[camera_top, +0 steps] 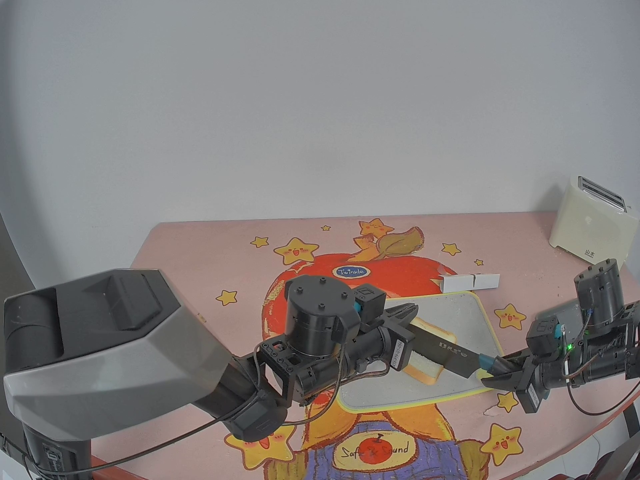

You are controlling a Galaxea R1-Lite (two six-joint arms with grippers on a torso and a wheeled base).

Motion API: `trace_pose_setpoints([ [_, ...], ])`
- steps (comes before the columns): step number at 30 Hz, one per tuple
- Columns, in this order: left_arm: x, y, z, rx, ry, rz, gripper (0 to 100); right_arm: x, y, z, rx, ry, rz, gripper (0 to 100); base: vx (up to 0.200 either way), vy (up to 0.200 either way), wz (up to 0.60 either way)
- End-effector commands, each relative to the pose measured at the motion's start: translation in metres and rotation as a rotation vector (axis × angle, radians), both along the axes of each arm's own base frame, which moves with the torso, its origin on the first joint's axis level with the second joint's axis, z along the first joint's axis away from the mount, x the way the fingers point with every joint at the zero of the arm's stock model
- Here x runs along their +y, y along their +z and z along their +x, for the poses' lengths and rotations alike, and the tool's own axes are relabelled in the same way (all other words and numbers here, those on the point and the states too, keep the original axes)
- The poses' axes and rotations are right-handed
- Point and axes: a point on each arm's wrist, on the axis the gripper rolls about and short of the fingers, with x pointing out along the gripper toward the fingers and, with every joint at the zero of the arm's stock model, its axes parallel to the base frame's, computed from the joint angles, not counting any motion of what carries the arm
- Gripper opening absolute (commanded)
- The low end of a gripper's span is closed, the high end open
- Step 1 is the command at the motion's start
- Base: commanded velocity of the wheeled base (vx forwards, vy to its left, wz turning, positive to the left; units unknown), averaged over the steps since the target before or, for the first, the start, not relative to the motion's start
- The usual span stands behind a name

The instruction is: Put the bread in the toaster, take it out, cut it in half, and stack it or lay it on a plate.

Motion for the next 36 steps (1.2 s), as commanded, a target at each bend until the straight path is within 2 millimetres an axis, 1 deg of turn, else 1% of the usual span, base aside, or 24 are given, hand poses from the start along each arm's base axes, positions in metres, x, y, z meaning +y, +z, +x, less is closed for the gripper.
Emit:
trace_pose_setpoints([
  [1,0.001,-0.002,0.000,0.003,0.002,0.003,0,0.002,0.007,0.004,-0.031,0.001,0.015,0,0.000,0.000,0.00],
  [7,0.000,0.002,0.000,-0.004,0.002,-0.004,0,-0.002,-0.007,-0.005,0.019,-0.002,-0.008,0,0.000,0.000,0.00],
  [10,-0.001,0.004,0.001,-0.007,0.001,-0.010,0,-0.003,-0.007,-0.006,0.025,-0.001,-0.010,0,0.000,0.000,0.00],
  [14,0.000,-0.003,-0.001,0.008,0.002,0.008,0,-0.001,-0.001,-0.002,-0.005,0.000,0.005,0,0.000,0.000,0.00],
  [17,0.000,-0.003,-0.001,0.007,0.002,0.008,0,0.001,0.009,0.002,-0.040,0.000,0.020,0,0.000,0.000,0.00],
  [19,-0.001,-0.001,0.000,0.003,0.002,0.002,0,0.001,0.010,0.002,-0.042,0.000,0.021,0,0.000,0.000,0.00],
  [21,-0.001,0.000,0.000,0.000,0.002,-0.002,0,0.000,0.008,0.001,-0.036,0.000,0.019,0,0.000,0.000,0.00],
  [24,-0.001,0.004,0.000,-0.007,0.001,-0.010,0,-0.003,-0.004,-0.005,0.013,0.000,-0.003,0,0.000,0.000,0.00],
  [28,-0.001,0.005,0.000,-0.008,0.001,-0.011,0,-0.004,-0.011,-0.008,0.037,0.000,-0.014,0,0.000,0.000,0.00],
  [31,0.000,0.004,0.000,-0.008,0.002,-0.009,0,-0.003,-0.009,-0.006,0.029,0.001,-0.009,0,0.000,0.000,0.00],
  [33,0.001,-0.001,0.000,0.005,0.002,0.004,0,-0.001,-0.002,-0.002,0.001,0.002,0.005,0,0.000,0.000,0.00],
  [36,0.001,-0.003,-0.001,0.008,0.004,0.008,0,0.000,0.002,0.001,-0.015,0.003,0.013,0,0.000,0.000,0.00],
])
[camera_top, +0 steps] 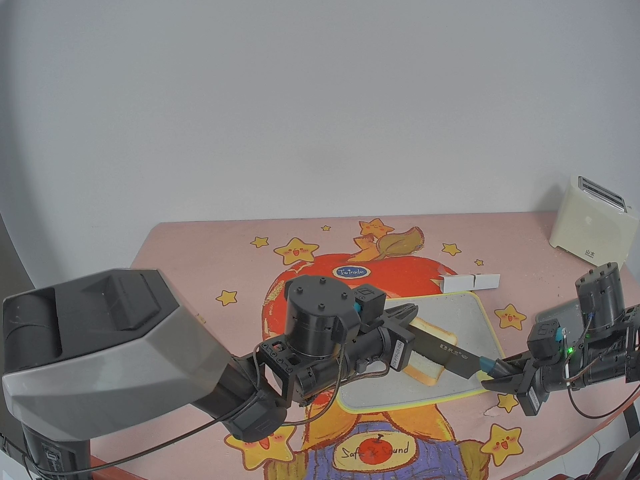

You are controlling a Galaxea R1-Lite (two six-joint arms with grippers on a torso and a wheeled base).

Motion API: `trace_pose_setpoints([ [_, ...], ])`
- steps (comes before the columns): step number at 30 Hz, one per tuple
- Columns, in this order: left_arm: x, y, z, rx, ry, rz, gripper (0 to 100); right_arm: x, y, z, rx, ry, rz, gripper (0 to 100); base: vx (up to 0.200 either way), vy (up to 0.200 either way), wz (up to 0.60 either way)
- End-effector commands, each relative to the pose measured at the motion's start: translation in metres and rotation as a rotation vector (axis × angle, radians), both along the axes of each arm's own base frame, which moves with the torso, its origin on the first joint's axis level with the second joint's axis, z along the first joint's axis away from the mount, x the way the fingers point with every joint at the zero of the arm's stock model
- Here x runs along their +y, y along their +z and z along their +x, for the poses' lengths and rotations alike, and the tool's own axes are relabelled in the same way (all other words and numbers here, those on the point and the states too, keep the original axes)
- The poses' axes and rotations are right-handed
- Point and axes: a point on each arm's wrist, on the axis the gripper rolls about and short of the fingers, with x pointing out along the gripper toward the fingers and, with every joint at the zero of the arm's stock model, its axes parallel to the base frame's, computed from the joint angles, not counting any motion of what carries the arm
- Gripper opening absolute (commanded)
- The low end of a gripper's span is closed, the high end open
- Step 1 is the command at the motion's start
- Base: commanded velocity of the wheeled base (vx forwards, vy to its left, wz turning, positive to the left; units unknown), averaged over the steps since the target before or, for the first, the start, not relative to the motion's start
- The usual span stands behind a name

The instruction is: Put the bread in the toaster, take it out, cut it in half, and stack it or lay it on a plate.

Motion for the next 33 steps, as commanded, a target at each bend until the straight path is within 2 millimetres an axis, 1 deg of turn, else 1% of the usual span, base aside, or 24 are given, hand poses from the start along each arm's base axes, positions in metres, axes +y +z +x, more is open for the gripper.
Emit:
trace_pose_setpoints([
  [1,0.000,-0.004,-0.001,0.007,-0.001,0.007,0,0.003,0.010,0.006,-0.039,0.001,0.017,0,0.000,0.000,0.00],
  [5,-0.001,-0.001,0.001,-0.001,0.001,0.001,0,0.003,0.012,0.007,-0.042,0.003,0.020,0,0.000,0.000,0.00],
  [7,-0.001,0.004,0.001,-0.008,-0.001,-0.011,0,0.002,0.006,0.005,-0.016,-0.001,0.009,0,0.000,0.000,0.00],
  [8,-0.001,0.004,0.001,-0.008,-0.001,-0.011,0,0.002,0.006,0.005,-0.016,-0.001,0.009,0,0.000,0.000,0.00],
  [10,-0.001,0.005,0.001,-0.010,-0.001,-0.012,0,0.000,-0.001,0.001,0.012,-0.001,-0.008,0,0.000,0.000,0.00],
  [13,-0.003,0.007,0.001,-0.016,-0.002,-0.019,0,0.000,-0.006,-0.001,0.029,-0.002,-0.018,0,0.000,0.000,0.00],
  [18,-0.002,0.005,0.002,-0.012,-0.001,-0.014,0,0.001,0.001,0.003,-0.004,-0.004,0.000,0,0.000,0.000,0.00],
  [23,0.000,-0.001,0.002,0.001,0.002,0.000,0,0.003,0.011,0.007,-0.036,-0.003,0.016,0,0.000,0.000,0.00],
  [28,0.000,-0.001,0.002,0.001,0.004,0.000,0,0.004,0.012,0.009,-0.039,-0.003,0.017,0,0.000,0.000,0.00],
  [31,-0.001,0.002,0.003,-0.002,0.002,-0.004,0,0.003,0.005,0.006,-0.009,-0.004,0.002,0,0.000,0.000,0.00],
  [32,-0.002,0.005,0.002,-0.008,0.001,-0.011,0,0.000,-0.004,0.001,0.022,-0.005,-0.013,0,0.000,0.000,0.00],
  [33,-0.002,0.008,0.003,-0.014,0.001,-0.016,0,0.000,-0.008,-0.001,0.033,-0.005,-0.018,0,0.000,0.000,0.00],
])
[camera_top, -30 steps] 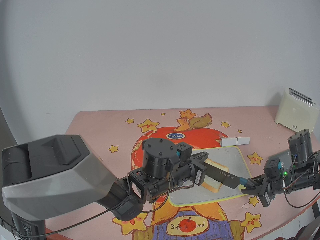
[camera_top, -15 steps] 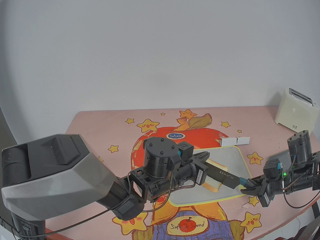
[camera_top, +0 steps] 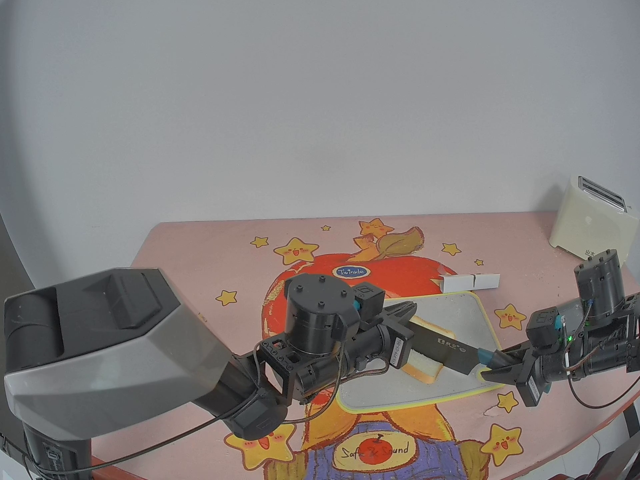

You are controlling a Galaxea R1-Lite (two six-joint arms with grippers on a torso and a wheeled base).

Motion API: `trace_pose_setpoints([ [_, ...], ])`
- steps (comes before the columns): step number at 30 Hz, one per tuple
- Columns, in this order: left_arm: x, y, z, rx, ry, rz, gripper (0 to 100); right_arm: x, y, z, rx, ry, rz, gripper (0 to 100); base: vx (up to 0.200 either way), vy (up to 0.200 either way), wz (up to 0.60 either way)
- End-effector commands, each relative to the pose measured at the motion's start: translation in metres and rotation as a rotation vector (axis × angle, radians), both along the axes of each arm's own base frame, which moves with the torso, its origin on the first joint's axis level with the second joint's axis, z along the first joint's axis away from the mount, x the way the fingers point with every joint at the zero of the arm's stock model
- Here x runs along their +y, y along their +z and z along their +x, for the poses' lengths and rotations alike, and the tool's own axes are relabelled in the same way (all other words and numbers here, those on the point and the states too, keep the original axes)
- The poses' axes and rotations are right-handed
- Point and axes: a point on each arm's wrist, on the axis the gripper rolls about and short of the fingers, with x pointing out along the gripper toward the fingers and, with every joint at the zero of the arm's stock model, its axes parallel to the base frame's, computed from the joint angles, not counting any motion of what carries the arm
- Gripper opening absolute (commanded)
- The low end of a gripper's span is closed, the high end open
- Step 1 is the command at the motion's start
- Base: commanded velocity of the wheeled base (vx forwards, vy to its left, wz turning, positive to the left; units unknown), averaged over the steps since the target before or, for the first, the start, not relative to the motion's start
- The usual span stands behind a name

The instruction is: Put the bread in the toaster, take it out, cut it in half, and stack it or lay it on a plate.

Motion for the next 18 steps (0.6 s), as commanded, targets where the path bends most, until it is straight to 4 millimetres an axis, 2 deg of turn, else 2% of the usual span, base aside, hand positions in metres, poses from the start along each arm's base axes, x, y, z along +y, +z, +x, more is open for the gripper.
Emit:
trace_pose_setpoints([
  [1,-0.002,0.008,0.001,-0.016,-0.001,-0.019,0,-0.003,-0.015,-0.008,0.056,-0.001,-0.027,0,0.000,0.000,0.00],
  [4,-0.003,0.010,0.002,-0.015,-0.001,-0.018,0,-0.003,-0.014,-0.007,0.051,0.000,-0.024,0,0.000,0.000,0.00],
  [11,0.003,-0.004,-0.002,0.019,0.003,0.020,0,0.001,0.010,0.002,-0.038,0.001,0.019,0,0.000,0.000,0.00],
  [18,0.002,0.002,-0.001,0.006,0.003,0.006,0,0.000,0.000,0.000,0.004,0.002,-0.001,0,0.000,0.000,0.00],
])
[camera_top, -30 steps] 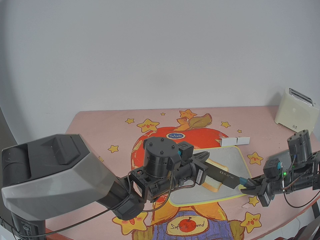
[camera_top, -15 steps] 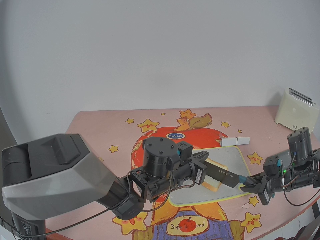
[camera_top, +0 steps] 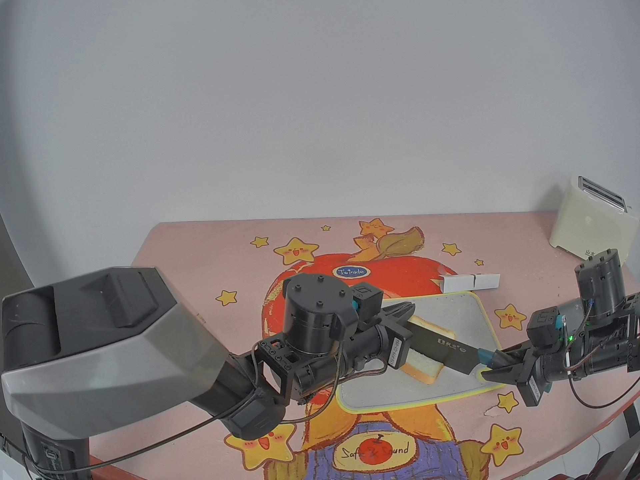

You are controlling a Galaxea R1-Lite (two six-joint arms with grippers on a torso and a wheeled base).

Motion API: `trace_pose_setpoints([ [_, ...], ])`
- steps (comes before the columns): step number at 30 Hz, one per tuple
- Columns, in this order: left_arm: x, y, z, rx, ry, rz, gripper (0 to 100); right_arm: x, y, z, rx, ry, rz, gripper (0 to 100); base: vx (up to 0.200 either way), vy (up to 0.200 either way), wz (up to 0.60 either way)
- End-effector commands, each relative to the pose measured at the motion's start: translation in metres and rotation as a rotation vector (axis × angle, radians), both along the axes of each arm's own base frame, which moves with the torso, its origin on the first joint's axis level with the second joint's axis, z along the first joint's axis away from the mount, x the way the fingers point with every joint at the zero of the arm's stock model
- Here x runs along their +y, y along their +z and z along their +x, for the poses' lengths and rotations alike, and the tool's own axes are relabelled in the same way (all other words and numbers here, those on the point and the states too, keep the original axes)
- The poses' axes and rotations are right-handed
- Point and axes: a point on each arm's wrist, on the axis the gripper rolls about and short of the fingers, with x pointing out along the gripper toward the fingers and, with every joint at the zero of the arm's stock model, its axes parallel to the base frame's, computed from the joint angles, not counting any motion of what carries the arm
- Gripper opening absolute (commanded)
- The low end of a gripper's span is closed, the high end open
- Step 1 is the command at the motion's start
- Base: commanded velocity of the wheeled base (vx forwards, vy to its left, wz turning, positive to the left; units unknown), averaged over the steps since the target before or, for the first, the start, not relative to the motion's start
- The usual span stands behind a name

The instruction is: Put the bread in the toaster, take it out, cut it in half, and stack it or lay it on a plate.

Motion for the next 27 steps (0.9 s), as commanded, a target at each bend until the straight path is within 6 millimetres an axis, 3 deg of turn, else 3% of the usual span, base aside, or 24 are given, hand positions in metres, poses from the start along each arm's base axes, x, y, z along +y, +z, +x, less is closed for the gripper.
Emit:
trace_pose_setpoints([
  [1,-0.001,0.004,0.001,-0.005,-0.002,-0.007,0,-0.001,-0.006,-0.002,0.019,0.001,-0.008,0,0.000,0.000,0.00],
  [7,-0.001,0.008,0.000,-0.013,-0.003,-0.015,0,-0.002,-0.016,-0.005,0.049,0.000,-0.023,0,0.000,0.000,0.00],
  [16,-0.001,0.002,-0.001,-0.001,-0.003,-0.002,0,0.003,0.005,0.006,-0.028,0.001,0.012,0,0.000,0.000,0.00],
  [27,-0.003,0.022,-0.001,-0.041,-0.010,-0.045,0,-0.002,-0.013,-0.005,0.039,-0.001,-0.020,0,0.000,0.000,0.00],
])
